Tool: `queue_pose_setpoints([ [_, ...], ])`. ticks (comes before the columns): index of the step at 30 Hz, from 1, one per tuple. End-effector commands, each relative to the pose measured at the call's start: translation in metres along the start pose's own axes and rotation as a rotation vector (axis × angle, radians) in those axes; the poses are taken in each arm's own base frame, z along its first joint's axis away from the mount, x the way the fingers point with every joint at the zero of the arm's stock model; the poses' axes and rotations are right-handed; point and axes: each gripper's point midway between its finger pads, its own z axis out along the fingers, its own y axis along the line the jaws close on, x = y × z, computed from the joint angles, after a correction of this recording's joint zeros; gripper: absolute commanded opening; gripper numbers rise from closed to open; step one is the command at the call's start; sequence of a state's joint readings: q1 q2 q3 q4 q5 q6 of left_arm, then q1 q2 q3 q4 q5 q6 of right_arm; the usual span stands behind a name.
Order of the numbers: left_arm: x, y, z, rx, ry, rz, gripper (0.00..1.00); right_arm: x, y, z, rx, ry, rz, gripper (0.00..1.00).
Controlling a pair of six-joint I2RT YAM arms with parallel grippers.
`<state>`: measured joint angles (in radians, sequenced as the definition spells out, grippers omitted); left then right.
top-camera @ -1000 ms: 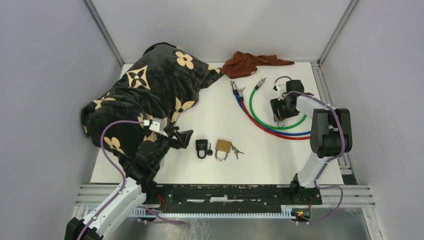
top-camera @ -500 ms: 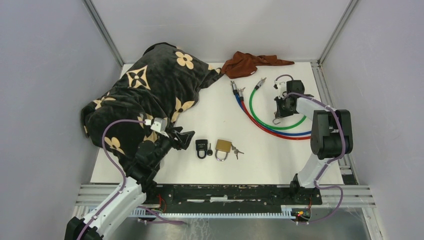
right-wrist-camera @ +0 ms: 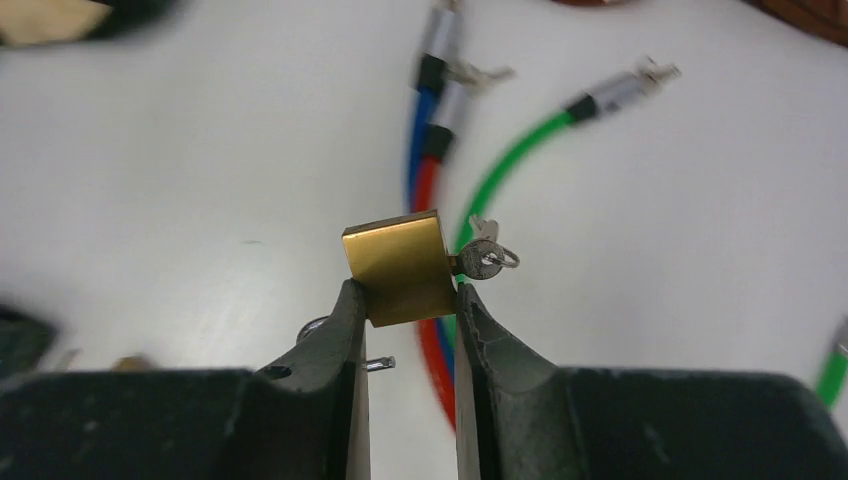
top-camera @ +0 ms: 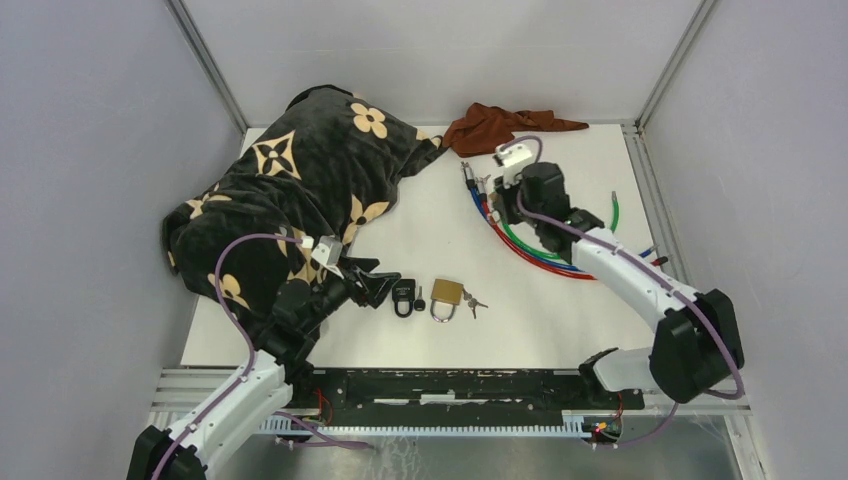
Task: Lock with the key
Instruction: Pick up the lock from the center of the board, then lock the lock.
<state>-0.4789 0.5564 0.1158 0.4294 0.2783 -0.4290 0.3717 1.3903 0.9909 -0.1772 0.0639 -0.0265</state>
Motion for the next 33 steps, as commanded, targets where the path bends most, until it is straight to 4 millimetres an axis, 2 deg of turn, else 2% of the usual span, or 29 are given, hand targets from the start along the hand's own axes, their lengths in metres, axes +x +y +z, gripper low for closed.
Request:
queue_pose_setpoints([
  [1, -0.011, -0.017, -0.002, 0.085, -0.042, 0.001, 0.82, -0.049, 0.087, -0.031, -0.137, -0.217, 0.057, 0.0],
  [3, -0.011, -0.019, -0.002, 0.094, -0.041, 0.002, 0.83, -0.06, 0.137, -0.047, -0.237, -0.283, 0.065, 0.0],
  [5, -0.013, -0.022, -0.003, 0.105, -0.048, 0.001, 0.84, -0.07, 0.178, -0.062, -0.312, -0.328, 0.06, 0.0],
  [8, -0.016, -0.026, -0.005, 0.126, -0.061, 0.005, 0.86, -0.076, 0.23, -0.078, -0.399, -0.349, 0.032, 0.0],
  [15, -0.019, -0.029, -0.006, 0.138, -0.075, 0.01, 0.86, -0.086, 0.299, -0.103, -0.515, -0.392, -0.001, 0.0],
  [18, -0.02, -0.027, -0.006, 0.126, -0.079, 0.007, 0.79, -0.086, 0.313, -0.109, -0.53, -0.399, -0.02, 0.0],
  [21, -0.02, -0.028, -0.007, 0.131, -0.078, 0.007, 0.64, -0.088, 0.314, -0.11, -0.529, -0.405, -0.016, 0.0],
  [25, -0.022, -0.027, -0.006, 0.122, -0.087, 0.008, 0.39, -0.09, 0.311, -0.113, -0.521, -0.415, -0.02, 0.0],
  [26, -0.023, -0.027, -0.007, 0.122, -0.089, 0.009, 0.31, -0.09, 0.31, -0.114, -0.518, -0.416, -0.021, 0.0],
  [28, -0.024, -0.027, -0.007, 0.119, -0.096, 0.013, 0.09, -0.088, 0.31, -0.114, -0.518, -0.414, -0.024, 0.0],
  [29, -0.025, -0.027, -0.007, 0.118, -0.099, 0.018, 0.03, -0.087, 0.31, -0.113, -0.52, -0.411, -0.027, 0.0],
  [33, -0.026, -0.028, -0.007, 0.122, -0.102, 0.024, 0.02, -0.084, 0.317, -0.119, -0.577, -0.408, -0.083, 0.02],
])
